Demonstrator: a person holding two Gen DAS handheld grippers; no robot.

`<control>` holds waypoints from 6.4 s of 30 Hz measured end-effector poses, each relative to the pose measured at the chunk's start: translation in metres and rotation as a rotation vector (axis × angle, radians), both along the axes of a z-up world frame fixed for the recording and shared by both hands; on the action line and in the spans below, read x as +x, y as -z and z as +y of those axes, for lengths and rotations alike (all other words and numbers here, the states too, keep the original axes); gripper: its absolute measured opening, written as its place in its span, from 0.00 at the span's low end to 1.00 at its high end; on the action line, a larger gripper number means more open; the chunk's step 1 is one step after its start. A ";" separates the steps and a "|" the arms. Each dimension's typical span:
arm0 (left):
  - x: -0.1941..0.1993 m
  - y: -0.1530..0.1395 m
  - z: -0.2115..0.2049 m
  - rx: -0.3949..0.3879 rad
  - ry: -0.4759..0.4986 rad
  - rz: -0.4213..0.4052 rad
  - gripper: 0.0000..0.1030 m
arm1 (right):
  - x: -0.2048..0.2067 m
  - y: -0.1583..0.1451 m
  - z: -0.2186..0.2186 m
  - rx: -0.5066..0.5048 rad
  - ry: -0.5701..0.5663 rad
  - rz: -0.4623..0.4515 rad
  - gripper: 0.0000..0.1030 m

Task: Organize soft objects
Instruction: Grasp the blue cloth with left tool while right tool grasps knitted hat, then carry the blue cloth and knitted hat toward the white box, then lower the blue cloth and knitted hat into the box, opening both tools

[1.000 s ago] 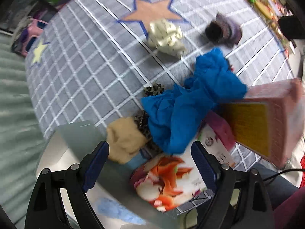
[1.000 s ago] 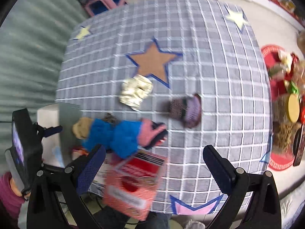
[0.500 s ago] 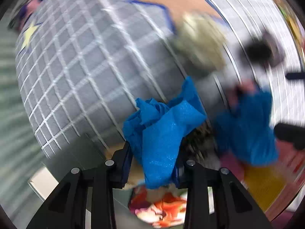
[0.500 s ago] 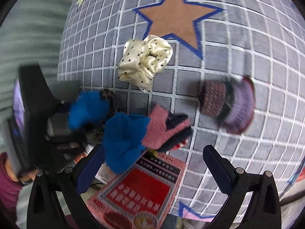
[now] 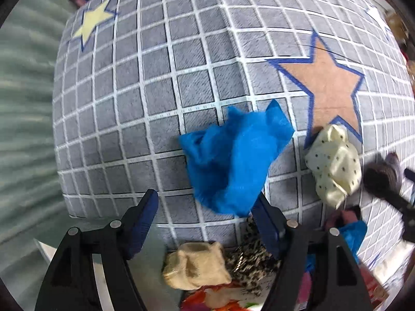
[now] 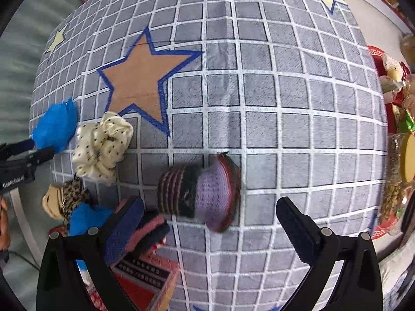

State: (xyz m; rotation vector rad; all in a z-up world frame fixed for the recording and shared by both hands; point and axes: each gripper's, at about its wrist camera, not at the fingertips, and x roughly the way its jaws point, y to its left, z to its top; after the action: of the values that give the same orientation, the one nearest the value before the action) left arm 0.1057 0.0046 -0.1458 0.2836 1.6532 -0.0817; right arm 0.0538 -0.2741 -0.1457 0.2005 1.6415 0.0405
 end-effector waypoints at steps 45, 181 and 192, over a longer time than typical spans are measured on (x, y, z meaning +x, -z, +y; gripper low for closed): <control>-0.070 -0.130 -0.041 -0.137 0.091 -0.245 0.31 | -0.046 -0.103 0.019 0.076 0.004 -0.227 0.57; -0.230 -0.123 0.230 -0.135 -0.261 -0.304 0.32 | -0.111 -0.145 0.413 0.052 -0.790 -0.223 0.57; -0.221 -0.094 0.233 -0.122 -0.293 -0.230 0.32 | -0.097 -0.121 0.420 0.037 -0.788 -0.178 0.57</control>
State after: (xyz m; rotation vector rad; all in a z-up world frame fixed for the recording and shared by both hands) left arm -0.1152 0.2376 -0.0520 -0.0435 1.4382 0.0691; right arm -0.0433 0.1460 -0.0249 -0.4213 1.4536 0.6679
